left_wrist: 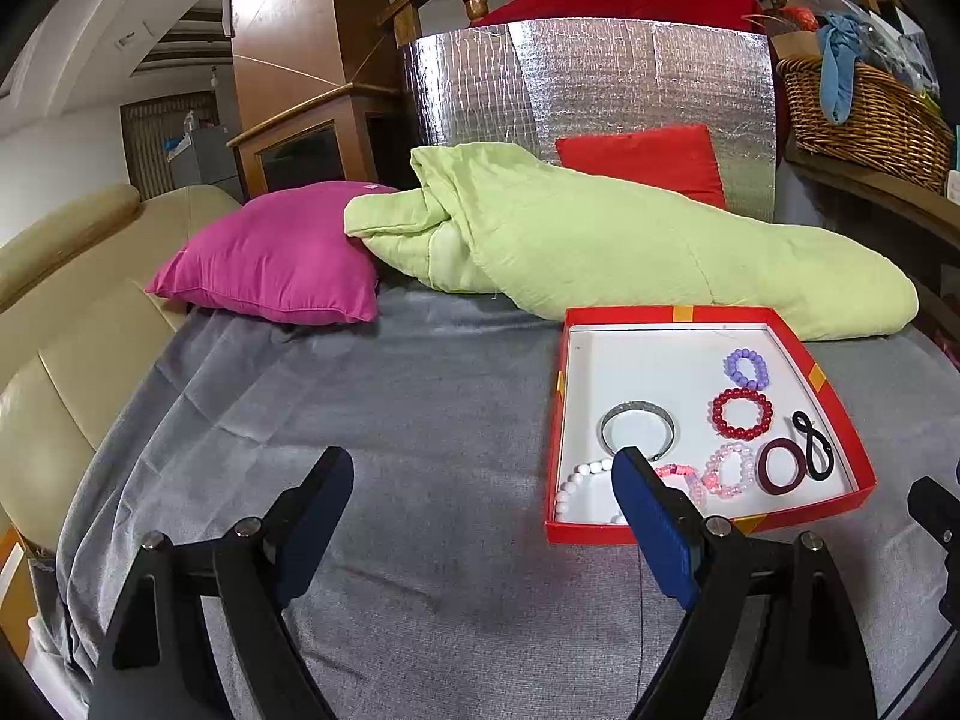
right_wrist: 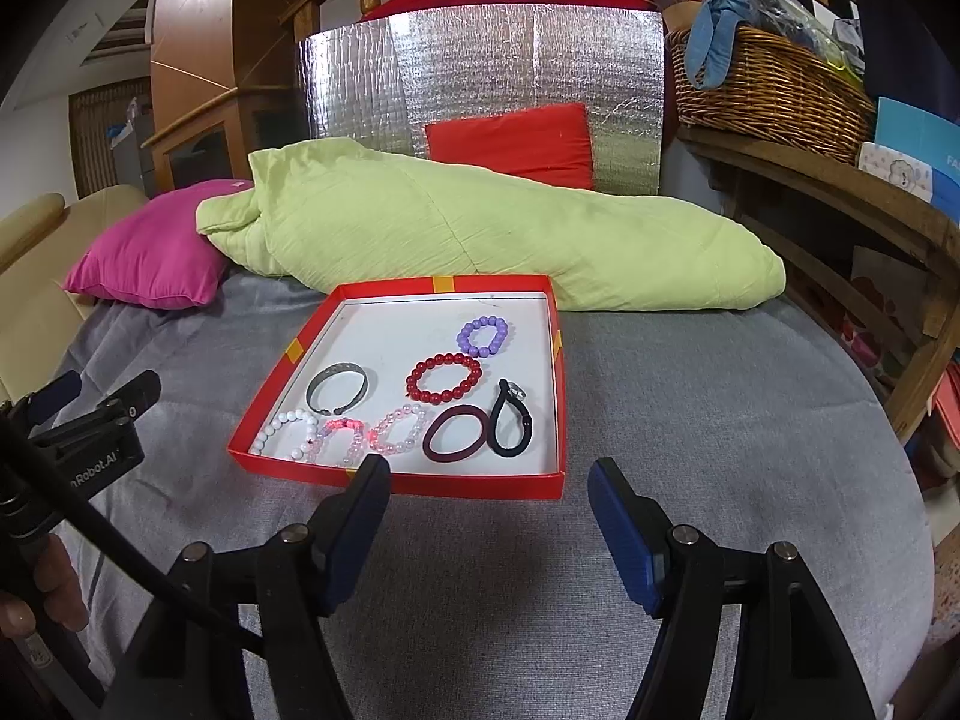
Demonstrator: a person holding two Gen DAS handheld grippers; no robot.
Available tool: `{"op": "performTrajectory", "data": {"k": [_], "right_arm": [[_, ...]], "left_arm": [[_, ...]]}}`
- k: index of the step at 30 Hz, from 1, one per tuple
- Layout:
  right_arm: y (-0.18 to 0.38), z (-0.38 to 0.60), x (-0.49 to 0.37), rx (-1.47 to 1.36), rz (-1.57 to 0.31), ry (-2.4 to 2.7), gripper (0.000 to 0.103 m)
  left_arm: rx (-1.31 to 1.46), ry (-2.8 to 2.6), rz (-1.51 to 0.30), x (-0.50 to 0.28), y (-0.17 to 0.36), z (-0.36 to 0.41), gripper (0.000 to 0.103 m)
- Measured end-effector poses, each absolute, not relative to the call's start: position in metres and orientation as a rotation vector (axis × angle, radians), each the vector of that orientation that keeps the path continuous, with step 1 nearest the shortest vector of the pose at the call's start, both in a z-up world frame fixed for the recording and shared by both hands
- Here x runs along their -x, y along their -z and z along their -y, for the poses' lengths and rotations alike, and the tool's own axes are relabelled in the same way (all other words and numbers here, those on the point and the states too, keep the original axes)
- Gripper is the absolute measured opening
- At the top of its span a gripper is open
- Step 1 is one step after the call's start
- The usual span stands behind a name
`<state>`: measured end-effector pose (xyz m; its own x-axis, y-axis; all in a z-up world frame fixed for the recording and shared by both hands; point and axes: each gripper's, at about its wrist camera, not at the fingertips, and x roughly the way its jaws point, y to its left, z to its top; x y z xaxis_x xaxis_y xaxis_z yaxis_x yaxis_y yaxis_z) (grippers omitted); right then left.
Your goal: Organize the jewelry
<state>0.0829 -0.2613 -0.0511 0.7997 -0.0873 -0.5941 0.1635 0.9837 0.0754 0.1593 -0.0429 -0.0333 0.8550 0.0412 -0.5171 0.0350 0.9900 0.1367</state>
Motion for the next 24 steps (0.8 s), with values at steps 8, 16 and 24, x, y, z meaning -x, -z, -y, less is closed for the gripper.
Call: {"op": "performTrajectory", "data": {"k": [8, 16, 24], "right_arm": [[0.051, 0.258, -0.084, -0.122, -0.632, 0.130, 0.072], [0.052, 0.251, -0.085, -0.113, -0.635, 0.123, 0.072], [0.052, 0.242, -0.088, -0.103, -0.642, 0.123, 0.072]], "left_arm": [[-0.145, -0.007, -0.545, -0.159, 0.033, 0.042, 0.088], [-0.143, -0.010, -0.549, -0.159, 0.034, 0.037, 0.088], [-0.150, -0.019, -0.543, -0.158, 0.033, 0.030, 0.088]]}}
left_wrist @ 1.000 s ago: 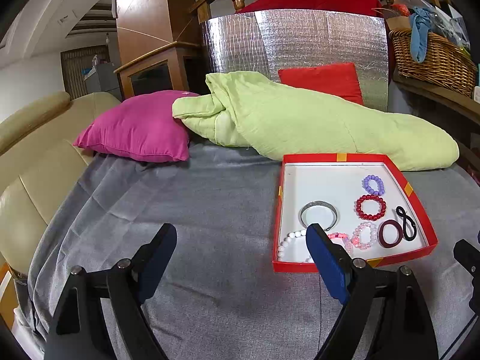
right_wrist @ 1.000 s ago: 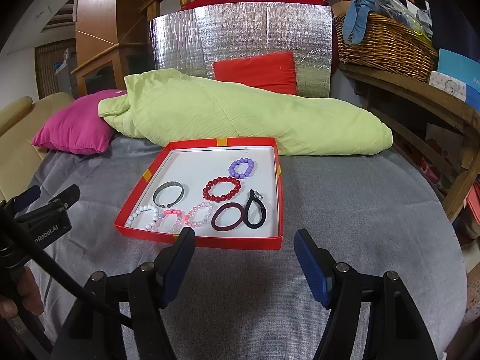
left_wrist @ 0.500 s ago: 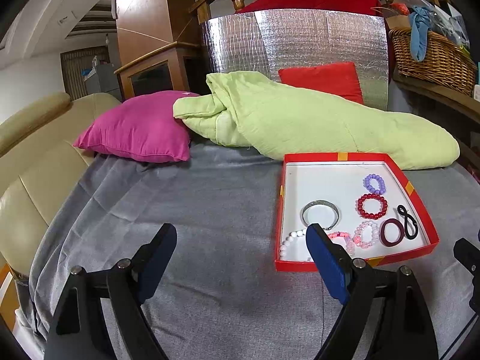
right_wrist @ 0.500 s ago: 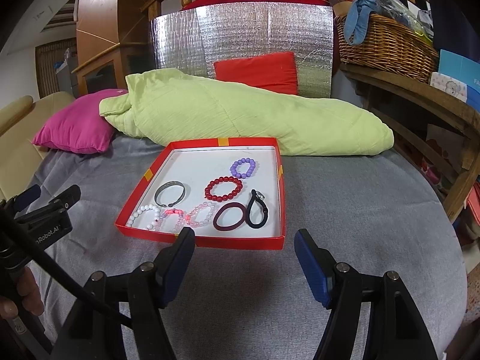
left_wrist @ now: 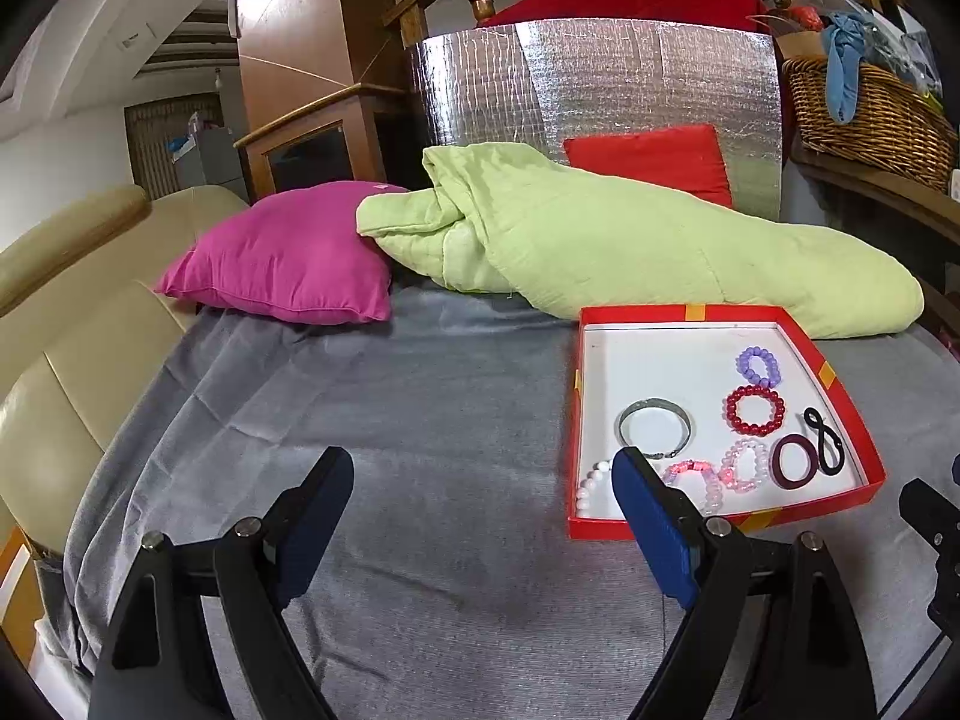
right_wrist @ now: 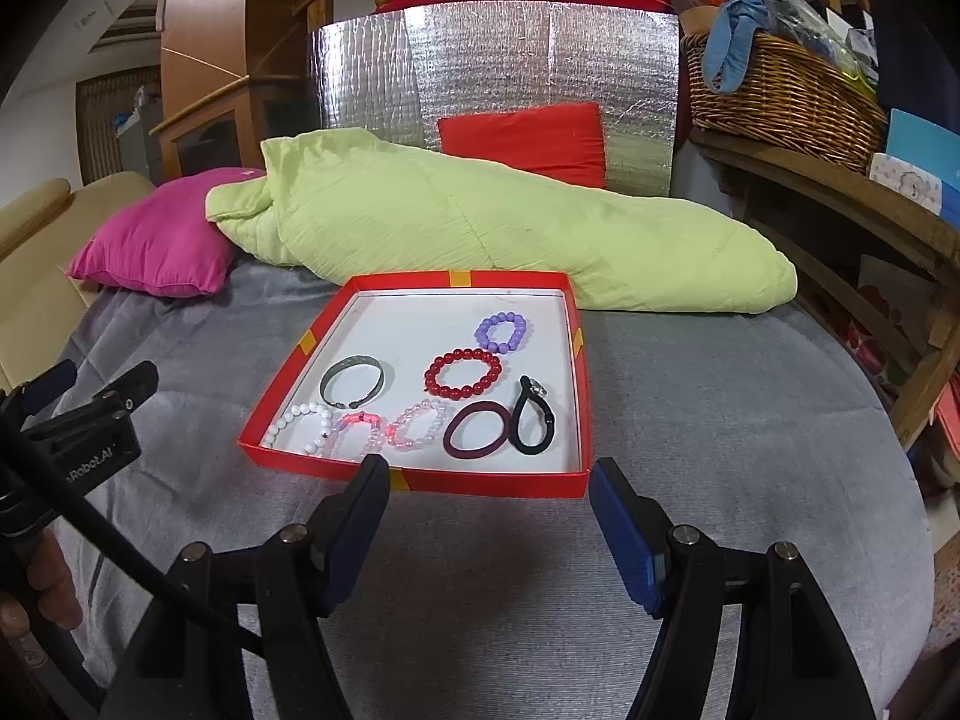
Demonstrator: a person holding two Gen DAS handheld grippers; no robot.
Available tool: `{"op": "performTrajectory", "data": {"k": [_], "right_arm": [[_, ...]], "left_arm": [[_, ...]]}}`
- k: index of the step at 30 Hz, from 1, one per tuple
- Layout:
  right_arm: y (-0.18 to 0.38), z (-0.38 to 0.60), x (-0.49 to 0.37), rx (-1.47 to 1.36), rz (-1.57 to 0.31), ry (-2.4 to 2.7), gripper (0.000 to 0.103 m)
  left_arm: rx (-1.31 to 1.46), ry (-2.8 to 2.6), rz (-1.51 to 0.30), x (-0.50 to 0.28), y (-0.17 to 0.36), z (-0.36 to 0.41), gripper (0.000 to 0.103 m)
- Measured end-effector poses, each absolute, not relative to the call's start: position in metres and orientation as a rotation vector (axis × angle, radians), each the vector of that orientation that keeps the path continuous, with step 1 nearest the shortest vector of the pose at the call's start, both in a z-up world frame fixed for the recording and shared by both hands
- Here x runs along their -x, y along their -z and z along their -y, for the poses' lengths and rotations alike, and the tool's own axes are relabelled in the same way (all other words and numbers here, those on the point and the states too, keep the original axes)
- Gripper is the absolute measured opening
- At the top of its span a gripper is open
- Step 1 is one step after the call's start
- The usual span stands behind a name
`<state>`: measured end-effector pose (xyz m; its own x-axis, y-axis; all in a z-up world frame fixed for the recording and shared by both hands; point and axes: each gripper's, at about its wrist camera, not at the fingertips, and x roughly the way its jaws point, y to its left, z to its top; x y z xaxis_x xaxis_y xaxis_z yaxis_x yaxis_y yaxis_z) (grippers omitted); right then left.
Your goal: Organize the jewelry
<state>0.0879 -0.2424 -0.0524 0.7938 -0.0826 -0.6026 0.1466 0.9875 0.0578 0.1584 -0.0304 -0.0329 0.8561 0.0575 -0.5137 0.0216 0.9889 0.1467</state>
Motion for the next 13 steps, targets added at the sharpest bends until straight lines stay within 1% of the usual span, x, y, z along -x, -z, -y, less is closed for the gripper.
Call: {"op": "performTrajectory", "data": {"k": [9, 13], "right_arm": [[0.052, 0.230, -0.090, -0.074, -0.642, 0.113, 0.072], [0.050, 0.240, -0.088, -0.071, -0.627, 0.125, 0.072]], "left_arm": [[-0.138, -0.003, -0.534, -0.157, 0.031, 0.022, 0.088], [-0.093, 0.019, -0.539, -0.158, 0.032, 0.012, 0.088]]}}
